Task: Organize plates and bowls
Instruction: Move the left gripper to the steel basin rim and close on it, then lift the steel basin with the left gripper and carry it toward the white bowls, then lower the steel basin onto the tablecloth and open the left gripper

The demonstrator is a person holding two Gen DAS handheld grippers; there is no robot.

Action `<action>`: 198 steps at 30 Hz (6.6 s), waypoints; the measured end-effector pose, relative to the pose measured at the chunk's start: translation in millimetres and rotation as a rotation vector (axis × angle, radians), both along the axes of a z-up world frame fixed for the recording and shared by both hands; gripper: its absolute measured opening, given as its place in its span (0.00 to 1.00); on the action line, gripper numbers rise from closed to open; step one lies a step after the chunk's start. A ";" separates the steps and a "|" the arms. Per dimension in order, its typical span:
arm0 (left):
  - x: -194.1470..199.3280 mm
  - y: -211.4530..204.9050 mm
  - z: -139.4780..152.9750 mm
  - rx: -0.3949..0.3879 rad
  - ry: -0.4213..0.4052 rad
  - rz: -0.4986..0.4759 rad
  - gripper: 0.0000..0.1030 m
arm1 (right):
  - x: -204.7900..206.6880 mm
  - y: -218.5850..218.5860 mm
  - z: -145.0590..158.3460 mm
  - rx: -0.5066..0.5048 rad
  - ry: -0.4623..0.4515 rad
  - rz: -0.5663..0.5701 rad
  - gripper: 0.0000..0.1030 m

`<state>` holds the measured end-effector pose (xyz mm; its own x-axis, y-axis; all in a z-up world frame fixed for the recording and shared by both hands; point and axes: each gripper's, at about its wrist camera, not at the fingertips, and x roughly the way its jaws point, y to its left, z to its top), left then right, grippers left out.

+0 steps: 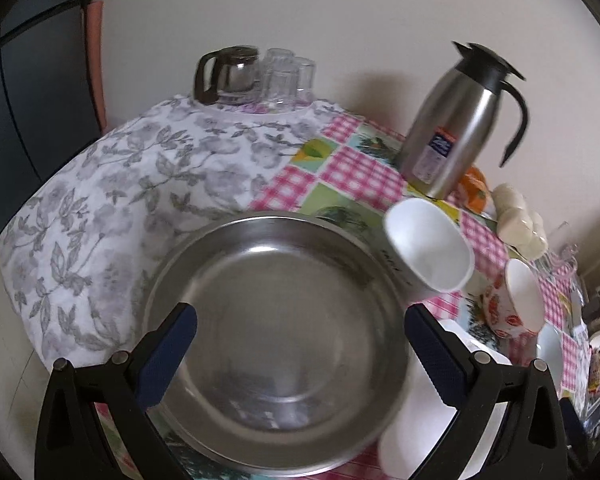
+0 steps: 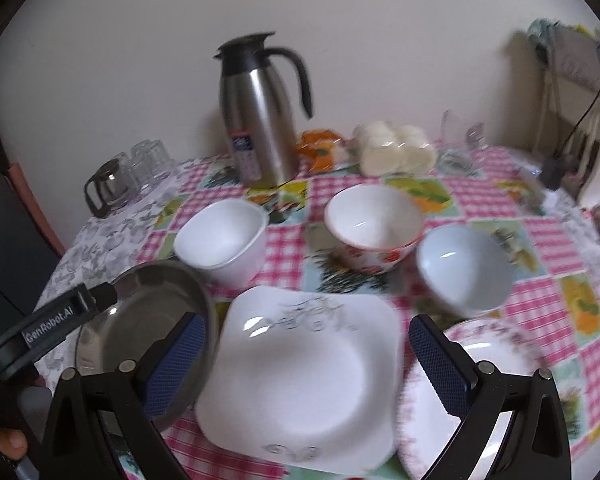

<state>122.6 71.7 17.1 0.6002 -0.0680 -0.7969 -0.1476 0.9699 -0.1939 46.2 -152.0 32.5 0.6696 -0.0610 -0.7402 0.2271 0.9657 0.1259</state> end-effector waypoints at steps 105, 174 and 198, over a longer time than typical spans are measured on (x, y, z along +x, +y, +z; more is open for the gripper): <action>-11.1 107.1 18.9 -0.122 -0.023 0.185 0.27 | 12.9 86.2 -6.0 0.059 -0.091 0.266 0.20; -28.7 -97.3 -16.1 -0.063 0.134 -0.138 0.27 | -62.1 -103.9 -36.0 0.100 0.067 -0.002 0.28; -16.3 -84.2 -54.0 -0.108 0.246 -0.074 0.30 | -40.9 -84.4 -73.4 0.050 0.216 0.020 0.28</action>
<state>106.3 -12.5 -36.9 0.3795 -0.1974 -0.9039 -0.1325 0.9553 -0.2643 5.3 -236.4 -40.9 0.4962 -0.0086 -0.8682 0.2345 0.9641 0.1245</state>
